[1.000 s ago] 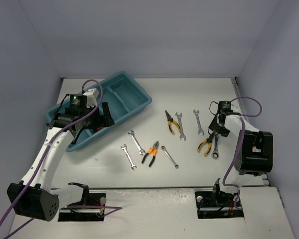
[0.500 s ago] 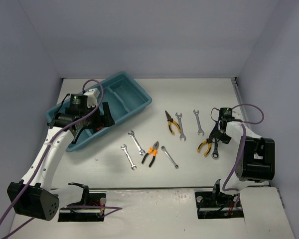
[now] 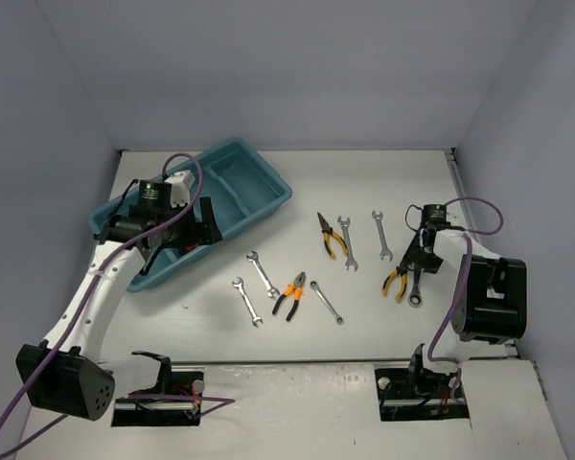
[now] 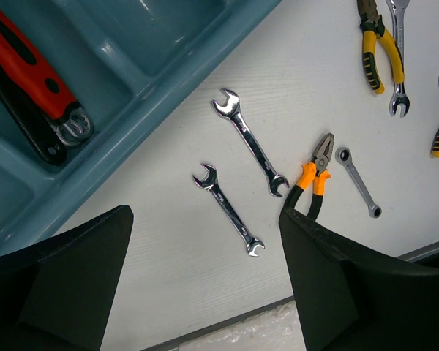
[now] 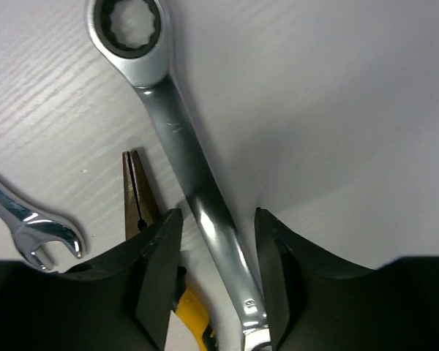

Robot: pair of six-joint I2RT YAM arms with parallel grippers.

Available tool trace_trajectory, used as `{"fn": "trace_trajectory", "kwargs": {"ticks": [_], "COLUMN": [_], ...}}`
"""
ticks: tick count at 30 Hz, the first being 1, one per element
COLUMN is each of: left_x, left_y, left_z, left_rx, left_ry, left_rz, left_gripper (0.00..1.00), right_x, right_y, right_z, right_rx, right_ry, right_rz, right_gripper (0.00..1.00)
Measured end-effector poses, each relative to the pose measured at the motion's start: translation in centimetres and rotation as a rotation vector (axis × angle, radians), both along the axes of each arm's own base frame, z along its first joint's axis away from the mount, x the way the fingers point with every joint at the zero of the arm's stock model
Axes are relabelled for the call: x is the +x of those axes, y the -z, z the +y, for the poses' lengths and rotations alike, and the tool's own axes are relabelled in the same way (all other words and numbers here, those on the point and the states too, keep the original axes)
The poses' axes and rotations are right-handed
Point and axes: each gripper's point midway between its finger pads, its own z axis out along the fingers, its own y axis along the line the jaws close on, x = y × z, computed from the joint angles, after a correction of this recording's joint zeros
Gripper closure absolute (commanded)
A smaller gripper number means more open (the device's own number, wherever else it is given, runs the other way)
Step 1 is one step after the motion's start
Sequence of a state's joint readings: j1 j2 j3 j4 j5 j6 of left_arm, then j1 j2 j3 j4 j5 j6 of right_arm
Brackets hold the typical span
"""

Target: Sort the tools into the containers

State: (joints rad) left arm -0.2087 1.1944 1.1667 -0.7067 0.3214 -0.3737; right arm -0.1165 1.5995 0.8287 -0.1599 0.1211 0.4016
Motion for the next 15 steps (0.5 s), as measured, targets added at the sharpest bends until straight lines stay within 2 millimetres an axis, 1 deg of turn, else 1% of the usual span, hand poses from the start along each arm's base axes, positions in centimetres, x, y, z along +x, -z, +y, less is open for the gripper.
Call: {"fn": "trace_trajectory", "kwargs": {"ticks": [2,5,8,9,12,15], "left_x": [0.0,0.1,0.1,0.1,0.2,0.2], "left_y": [0.1,0.3,0.3,0.3,0.5,0.8], "left_z": [0.0,0.0,0.0,0.0,0.0,0.0], "left_rx": [0.002,0.004,0.006,0.007,0.01,0.017], "left_ry": [0.001,0.004,0.006,0.006,0.009,0.014], "left_rz": [0.005,0.007,0.008,0.009,0.014,0.019], "left_gripper": [0.21,0.21,0.21,0.21,0.21,0.21], "right_x": [0.8,1.8,2.7,3.0,4.2,5.7], "right_y": [0.0,0.0,0.0,0.0,0.0,-0.1], "right_z": [0.3,0.9,1.5,1.8,3.3,5.5], "right_rx": [0.019,0.038,0.044,0.045,0.044,0.048], "right_ry": [-0.021,-0.059,-0.088,-0.099,-0.143,-0.193], "right_rz": [-0.008,-0.014,-0.021,-0.021,-0.029,-0.04], "right_gripper": [0.77,0.84,0.99,1.0,1.0,1.0]}}
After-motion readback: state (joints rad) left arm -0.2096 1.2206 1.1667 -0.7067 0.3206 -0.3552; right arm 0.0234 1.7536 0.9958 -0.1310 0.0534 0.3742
